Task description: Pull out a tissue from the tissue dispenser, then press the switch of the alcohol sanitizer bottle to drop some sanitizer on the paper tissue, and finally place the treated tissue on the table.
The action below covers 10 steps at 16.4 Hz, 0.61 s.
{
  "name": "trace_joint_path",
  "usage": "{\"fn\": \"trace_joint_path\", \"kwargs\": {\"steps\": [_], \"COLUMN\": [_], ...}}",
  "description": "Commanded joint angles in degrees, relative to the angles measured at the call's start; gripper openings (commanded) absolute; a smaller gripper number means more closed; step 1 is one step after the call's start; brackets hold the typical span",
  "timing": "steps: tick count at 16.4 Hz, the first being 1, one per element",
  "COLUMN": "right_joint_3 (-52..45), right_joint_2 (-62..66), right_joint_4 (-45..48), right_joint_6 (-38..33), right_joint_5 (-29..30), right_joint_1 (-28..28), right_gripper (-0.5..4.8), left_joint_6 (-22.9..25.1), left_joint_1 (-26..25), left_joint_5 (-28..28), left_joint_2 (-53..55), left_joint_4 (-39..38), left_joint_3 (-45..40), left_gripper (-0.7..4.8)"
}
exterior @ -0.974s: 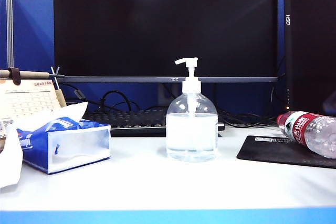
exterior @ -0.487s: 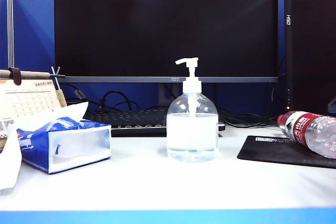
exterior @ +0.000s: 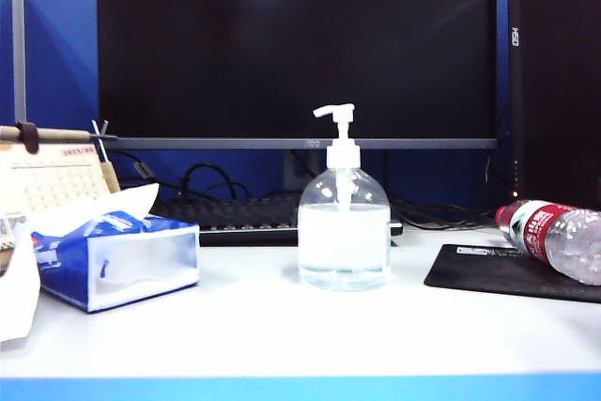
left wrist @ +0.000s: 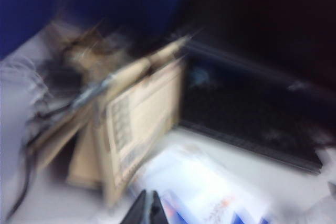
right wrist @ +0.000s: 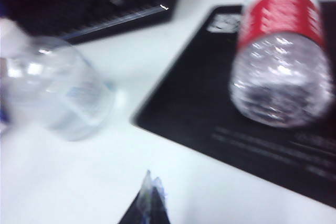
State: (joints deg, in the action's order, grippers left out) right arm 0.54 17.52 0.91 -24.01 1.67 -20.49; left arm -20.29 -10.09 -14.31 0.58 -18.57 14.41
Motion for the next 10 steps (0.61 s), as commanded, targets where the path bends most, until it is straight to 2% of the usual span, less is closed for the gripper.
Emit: {"fn": "trace_joint_path", "kwargs": {"steps": [1, 2, 4, 6, 9, 10], "right_joint_3": [0.0, 0.0, 0.0, -0.2, -0.2, -0.2], "right_joint_2": [-2.5, -3.4, -4.0, -3.9, -3.8, -3.8], "right_joint_4": [7.5, 7.0, 3.8, -0.3, -3.0, -4.6], "right_joint_6": [2.6, 3.1, 3.3, 3.9, 7.4, 10.0], "right_joint_5": [12.6, 15.2, 15.3, 16.4, 17.7, 15.8], "right_joint_1": [-0.1, -0.1, -0.1, -0.1, -0.2, -0.2], "right_gripper": [-0.01, -0.01, -0.01, -0.01, -0.01, -0.01], "left_joint_6": [-0.1, -0.1, 0.3, -2.3, -2.2, -2.2], "left_joint_1": [0.0, 0.0, 0.3, 2.1, 7.0, 10.9], "left_joint_5": [-10.8, -14.7, -17.6, -21.4, -20.0, -15.4], "left_joint_2": [-0.3, -0.3, -0.4, -0.3, -0.3, -0.3], "left_joint_4": [-4.9, -4.7, -4.3, -0.8, -1.0, -1.0], "left_joint_3": [-5.5, -8.0, -9.9, -10.2, -10.8, -10.8], "left_gripper": [-0.06, -0.06, -0.06, -0.06, -0.06, -0.06]}}
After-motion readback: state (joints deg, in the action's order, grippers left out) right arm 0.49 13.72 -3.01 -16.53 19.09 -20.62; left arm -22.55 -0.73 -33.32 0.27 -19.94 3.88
